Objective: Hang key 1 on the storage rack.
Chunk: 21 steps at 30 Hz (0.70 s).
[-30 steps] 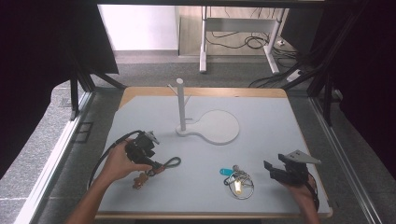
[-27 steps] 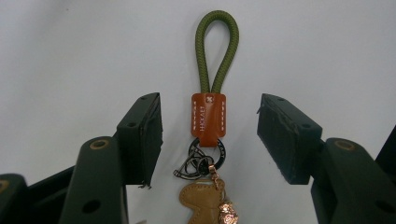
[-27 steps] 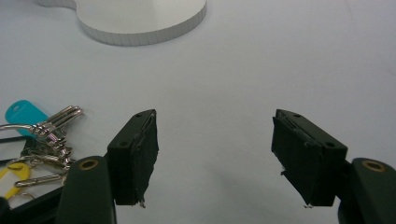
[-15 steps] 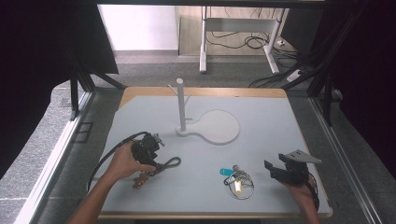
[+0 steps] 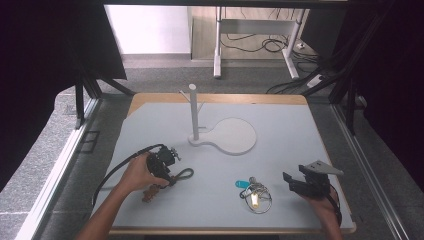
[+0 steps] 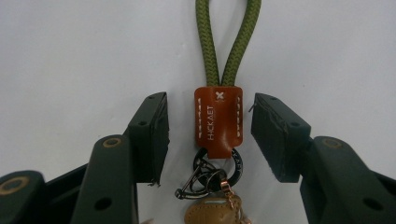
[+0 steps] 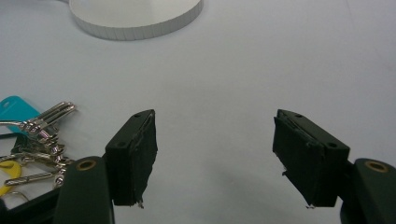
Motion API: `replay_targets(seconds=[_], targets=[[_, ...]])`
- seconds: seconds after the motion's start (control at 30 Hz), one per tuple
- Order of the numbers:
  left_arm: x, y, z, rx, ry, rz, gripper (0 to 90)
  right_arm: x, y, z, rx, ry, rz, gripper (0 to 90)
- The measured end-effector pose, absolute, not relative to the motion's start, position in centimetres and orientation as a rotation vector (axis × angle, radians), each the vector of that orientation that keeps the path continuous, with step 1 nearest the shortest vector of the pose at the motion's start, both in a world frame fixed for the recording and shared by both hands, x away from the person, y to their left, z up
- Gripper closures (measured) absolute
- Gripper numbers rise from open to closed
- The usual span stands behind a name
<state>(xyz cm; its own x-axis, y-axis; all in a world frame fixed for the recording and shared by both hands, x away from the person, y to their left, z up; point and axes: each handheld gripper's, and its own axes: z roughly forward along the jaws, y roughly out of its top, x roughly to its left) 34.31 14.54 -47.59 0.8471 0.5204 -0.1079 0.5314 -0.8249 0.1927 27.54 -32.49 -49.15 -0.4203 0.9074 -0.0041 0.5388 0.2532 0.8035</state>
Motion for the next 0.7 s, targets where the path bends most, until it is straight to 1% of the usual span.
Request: replay_targets(seconds=[0.13,0.27,0.37,0.47,0.6,0.7], targets=[[34.42,14.4,-47.9,2.828,0.801,-0.076,48.1,27.56,-32.41,-49.23,1.315,2.057,1.029,30.9],[34.54,14.39,-48.01,2.83,0.802,-0.066,52.1,27.56,-32.4,-49.27,1.313,2.055,1.022,30.9],[34.47,14.37,-48.06,2.832,0.795,-0.053,53.5,27.56,-32.4,-49.26,1.313,2.054,1.022,30.9],[34.41,14.35,-48.04,2.834,0.797,-0.037,56.9,27.57,-32.42,-49.28,1.315,2.052,1.02,30.8],[34.42,14.37,-48.02,2.837,0.808,-0.013,64.7,27.57,-32.55,-49.23,1.313,2.045,1.021,30.8],[34.42,14.37,-48.01,2.837,0.811,-0.012,65.3,27.57,-32.55,-49.24,1.313,2.046,1.019,30.8]])
